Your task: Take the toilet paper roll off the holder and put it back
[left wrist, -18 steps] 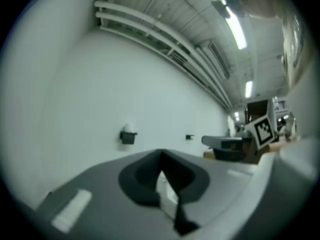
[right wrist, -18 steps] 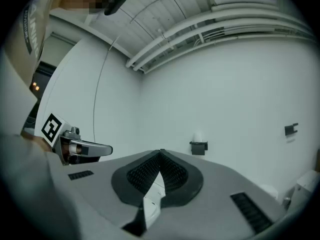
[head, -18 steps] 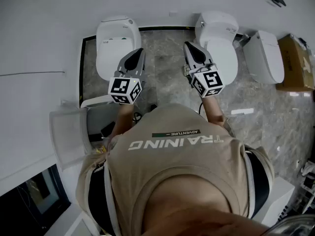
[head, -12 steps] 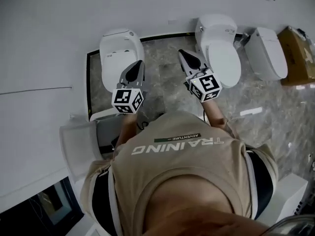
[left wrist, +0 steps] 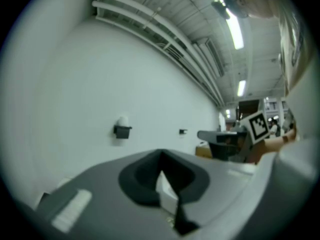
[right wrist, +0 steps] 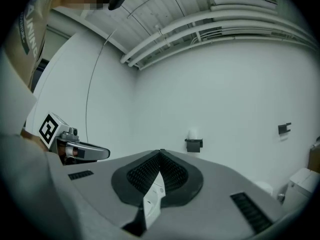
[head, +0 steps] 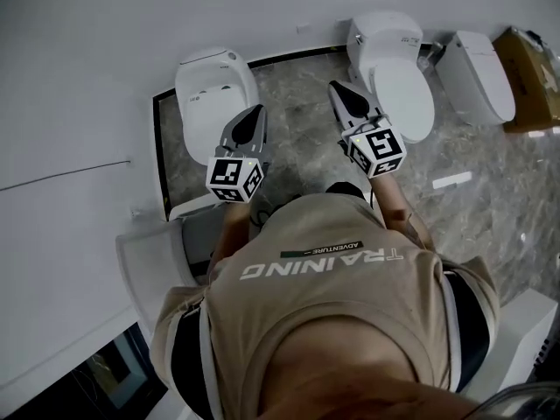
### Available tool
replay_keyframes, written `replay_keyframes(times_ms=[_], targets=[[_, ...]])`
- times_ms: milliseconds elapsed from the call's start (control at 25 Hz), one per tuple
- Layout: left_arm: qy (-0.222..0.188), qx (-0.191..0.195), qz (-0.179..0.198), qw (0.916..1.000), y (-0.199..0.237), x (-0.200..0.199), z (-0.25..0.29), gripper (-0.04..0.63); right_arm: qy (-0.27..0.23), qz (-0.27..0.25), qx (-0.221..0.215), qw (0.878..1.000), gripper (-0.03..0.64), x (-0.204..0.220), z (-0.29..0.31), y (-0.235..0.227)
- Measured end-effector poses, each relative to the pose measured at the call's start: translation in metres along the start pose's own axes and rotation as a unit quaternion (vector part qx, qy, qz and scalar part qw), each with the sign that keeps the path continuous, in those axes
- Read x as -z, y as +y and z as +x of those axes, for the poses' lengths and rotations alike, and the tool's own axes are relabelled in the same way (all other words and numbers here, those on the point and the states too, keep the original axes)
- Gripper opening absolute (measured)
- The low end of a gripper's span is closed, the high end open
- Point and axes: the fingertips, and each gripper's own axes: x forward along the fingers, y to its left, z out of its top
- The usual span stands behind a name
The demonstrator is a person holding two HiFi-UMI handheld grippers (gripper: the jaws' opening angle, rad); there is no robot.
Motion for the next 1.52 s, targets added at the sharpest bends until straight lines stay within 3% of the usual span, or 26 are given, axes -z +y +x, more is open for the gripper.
replay_keyframes(times_ms=[200,440,600,920,1120,1360,1520], targets=[[0.017,0.007,-0.019,0.9997,0.013,0.021,0.009,0.003,0.018,0.009,0.014,1.000,0.012,0.017,0.005,-0.008],[0.017,-0.017,-0.031,0.9992,0.036,0.025,0.041,0.003,0.041,0.015,0.010,0.999,0.012,0.040,0.027,-0.041],[-0.006,-0.034,-0.071,0.9968,0.046,0.012,0.074,0.003,0.048,0.034,0.010,0.998,0.012,0.047,0.045,-0.081],[0.008,-0.055,-0.017,0.9983,0.051,0.002,0.133,0.003,0.030,0.052,-0.035,0.998,0.012,0.064,0.093,-0.128],[0.013,-0.067,-0.046,0.9966,0.060,0.009,0.152,0.003,0.045,0.050,-0.047,0.997,0.013,0.075,0.108,-0.136],[0.021,-0.058,-0.052,0.9967,0.072,0.014,0.177,0.003,0.050,0.048,-0.052,0.996,0.013,0.092,0.138,-0.146],[0.034,-0.061,-0.048,0.9964,0.103,0.022,0.183,0.003,0.060,0.044,-0.064,0.995,0.014,0.094,0.170,-0.134]])
